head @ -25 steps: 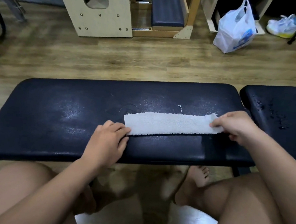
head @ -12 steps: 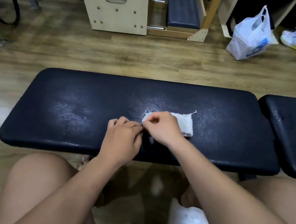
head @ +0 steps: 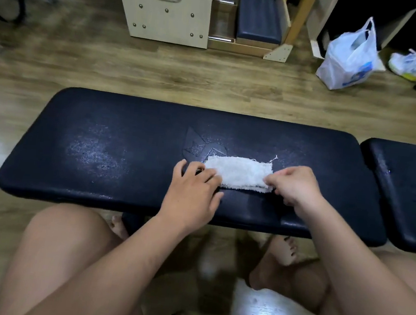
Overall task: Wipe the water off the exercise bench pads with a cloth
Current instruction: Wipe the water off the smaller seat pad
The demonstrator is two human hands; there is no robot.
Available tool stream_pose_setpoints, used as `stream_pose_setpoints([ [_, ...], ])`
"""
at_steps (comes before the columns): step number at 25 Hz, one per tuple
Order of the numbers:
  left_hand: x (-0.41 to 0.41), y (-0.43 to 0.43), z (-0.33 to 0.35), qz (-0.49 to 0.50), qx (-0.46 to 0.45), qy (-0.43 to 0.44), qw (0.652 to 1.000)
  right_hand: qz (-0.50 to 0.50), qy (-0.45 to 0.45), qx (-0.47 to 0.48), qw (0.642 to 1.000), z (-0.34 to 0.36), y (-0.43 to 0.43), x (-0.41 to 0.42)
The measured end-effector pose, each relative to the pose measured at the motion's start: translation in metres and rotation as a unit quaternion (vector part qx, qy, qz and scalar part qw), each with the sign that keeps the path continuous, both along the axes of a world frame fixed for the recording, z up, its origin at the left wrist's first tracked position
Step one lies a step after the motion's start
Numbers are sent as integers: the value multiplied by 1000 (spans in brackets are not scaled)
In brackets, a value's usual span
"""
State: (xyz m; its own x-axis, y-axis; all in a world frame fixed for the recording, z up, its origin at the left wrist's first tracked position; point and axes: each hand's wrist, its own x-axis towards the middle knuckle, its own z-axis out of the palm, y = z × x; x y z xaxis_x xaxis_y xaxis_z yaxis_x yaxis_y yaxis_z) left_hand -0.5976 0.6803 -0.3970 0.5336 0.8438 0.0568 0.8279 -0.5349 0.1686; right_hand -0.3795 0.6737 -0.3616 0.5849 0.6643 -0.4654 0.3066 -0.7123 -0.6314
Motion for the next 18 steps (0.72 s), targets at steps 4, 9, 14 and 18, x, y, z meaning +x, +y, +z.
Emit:
stream_pose_setpoints([
  [4, 8, -1, 8, -8, -45, 16, 999, -17, 17, -12, 1000, 8, -27, 0],
  [9, 16, 1, 11, 31, -67, 73, 995, 2, 131, 25, 991, 14, -65, -22],
  [14, 4, -6, 11, 84, -69, 41, 993, 373, -329, 213, 841, -12, -35, -31],
  [18, 3, -1, 10, 84, -18, -22, 996, 541, -344, 111, 760, -50, -29, -29],
])
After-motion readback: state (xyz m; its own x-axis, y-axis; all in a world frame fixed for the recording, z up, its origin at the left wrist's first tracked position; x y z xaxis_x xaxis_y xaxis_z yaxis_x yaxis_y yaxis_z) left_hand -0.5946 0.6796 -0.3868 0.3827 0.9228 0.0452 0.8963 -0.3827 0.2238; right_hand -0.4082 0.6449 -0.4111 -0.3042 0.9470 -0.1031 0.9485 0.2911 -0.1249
